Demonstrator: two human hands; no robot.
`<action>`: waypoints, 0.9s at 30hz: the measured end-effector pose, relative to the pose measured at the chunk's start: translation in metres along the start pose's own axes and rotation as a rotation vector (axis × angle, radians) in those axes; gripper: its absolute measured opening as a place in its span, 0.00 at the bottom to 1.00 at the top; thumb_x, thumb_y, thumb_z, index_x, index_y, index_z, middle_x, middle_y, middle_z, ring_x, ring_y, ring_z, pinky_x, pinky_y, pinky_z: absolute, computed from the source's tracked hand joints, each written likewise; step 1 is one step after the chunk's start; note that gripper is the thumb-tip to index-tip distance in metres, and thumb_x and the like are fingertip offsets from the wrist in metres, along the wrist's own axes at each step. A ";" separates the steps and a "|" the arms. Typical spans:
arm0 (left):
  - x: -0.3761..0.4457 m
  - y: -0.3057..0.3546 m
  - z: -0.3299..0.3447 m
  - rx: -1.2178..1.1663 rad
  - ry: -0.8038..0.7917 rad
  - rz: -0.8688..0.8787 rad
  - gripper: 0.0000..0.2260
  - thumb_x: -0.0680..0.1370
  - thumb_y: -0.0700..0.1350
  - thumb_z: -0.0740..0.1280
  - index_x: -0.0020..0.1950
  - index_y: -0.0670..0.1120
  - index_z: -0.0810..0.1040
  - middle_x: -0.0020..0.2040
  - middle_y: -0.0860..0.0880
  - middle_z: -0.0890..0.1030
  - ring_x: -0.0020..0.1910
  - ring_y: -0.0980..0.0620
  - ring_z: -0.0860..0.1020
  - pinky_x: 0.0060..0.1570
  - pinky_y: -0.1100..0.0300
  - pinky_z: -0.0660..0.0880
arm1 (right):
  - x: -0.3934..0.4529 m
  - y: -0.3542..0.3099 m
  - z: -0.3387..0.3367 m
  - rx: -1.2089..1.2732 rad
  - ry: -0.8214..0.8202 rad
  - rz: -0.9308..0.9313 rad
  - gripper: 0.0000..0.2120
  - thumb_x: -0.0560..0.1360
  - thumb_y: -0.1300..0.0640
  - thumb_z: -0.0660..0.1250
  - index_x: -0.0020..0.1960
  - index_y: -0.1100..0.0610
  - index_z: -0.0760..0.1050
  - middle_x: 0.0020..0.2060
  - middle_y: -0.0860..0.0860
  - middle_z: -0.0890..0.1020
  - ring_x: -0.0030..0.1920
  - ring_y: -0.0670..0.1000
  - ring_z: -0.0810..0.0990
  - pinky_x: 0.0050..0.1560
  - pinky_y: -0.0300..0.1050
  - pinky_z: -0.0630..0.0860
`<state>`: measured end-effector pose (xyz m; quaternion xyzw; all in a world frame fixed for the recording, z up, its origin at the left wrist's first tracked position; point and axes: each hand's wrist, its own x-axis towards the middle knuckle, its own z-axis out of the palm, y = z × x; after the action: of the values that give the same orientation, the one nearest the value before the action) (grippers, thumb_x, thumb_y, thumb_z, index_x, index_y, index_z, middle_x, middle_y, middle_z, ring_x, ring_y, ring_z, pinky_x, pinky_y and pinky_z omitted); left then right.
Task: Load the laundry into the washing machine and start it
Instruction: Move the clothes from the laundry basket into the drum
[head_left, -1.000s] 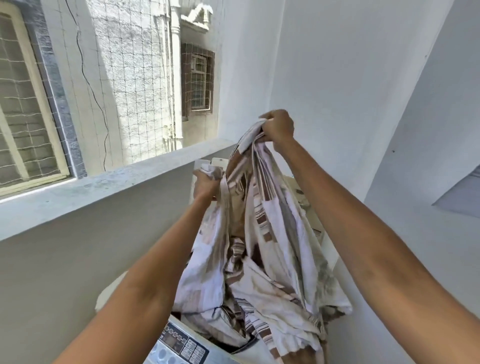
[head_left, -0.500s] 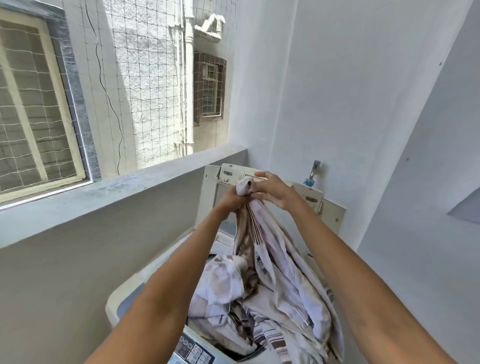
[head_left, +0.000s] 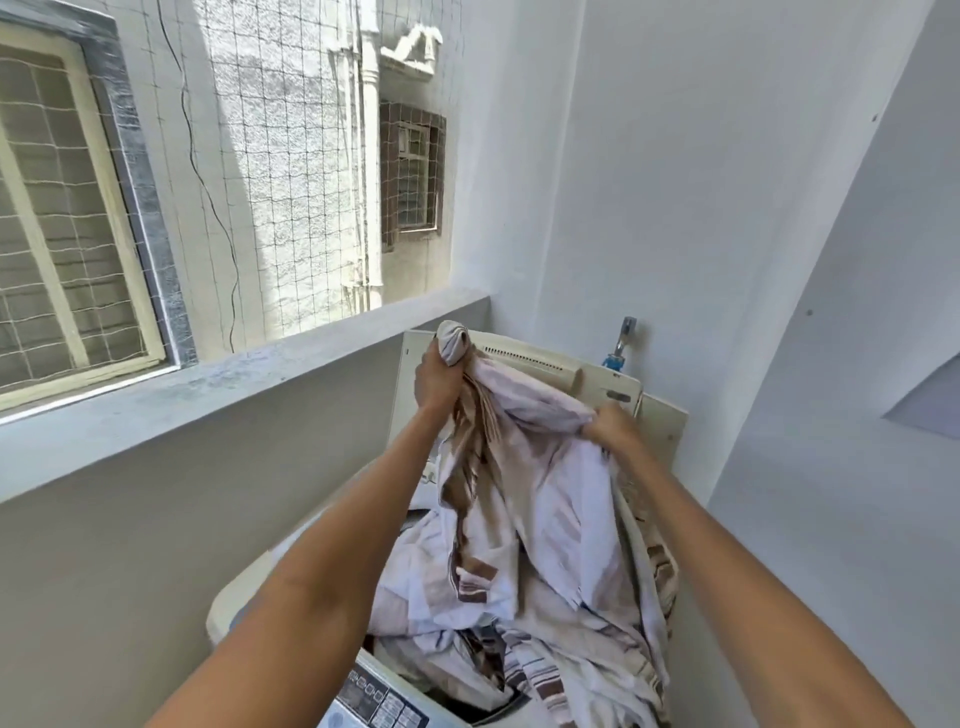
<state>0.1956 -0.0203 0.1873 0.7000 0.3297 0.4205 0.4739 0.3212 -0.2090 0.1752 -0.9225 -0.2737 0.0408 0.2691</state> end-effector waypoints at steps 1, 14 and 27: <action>0.004 -0.002 -0.006 0.057 -0.054 0.039 0.24 0.72 0.55 0.67 0.65 0.45 0.70 0.56 0.40 0.80 0.54 0.40 0.78 0.51 0.50 0.74 | 0.004 -0.012 -0.018 0.053 0.055 0.003 0.09 0.74 0.57 0.65 0.51 0.59 0.79 0.53 0.63 0.81 0.54 0.62 0.80 0.49 0.47 0.74; 0.030 -0.024 -0.052 0.124 -0.322 0.126 0.10 0.80 0.40 0.62 0.59 0.39 0.77 0.52 0.46 0.77 0.50 0.51 0.74 0.45 0.61 0.70 | 0.028 -0.214 -0.155 0.868 0.370 -0.279 0.08 0.69 0.63 0.62 0.41 0.49 0.72 0.47 0.54 0.80 0.49 0.54 0.81 0.49 0.47 0.80; 0.003 -0.024 -0.039 0.083 -0.754 0.030 0.26 0.74 0.49 0.71 0.69 0.46 0.68 0.60 0.48 0.74 0.59 0.51 0.73 0.56 0.57 0.70 | 0.028 -0.138 0.001 0.033 -0.085 -0.171 0.16 0.73 0.65 0.63 0.59 0.64 0.75 0.57 0.60 0.79 0.59 0.57 0.77 0.52 0.39 0.74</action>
<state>0.1607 0.0056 0.1731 0.8289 0.1387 0.1265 0.5269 0.2781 -0.0958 0.2481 -0.8888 -0.3617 0.0613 0.2748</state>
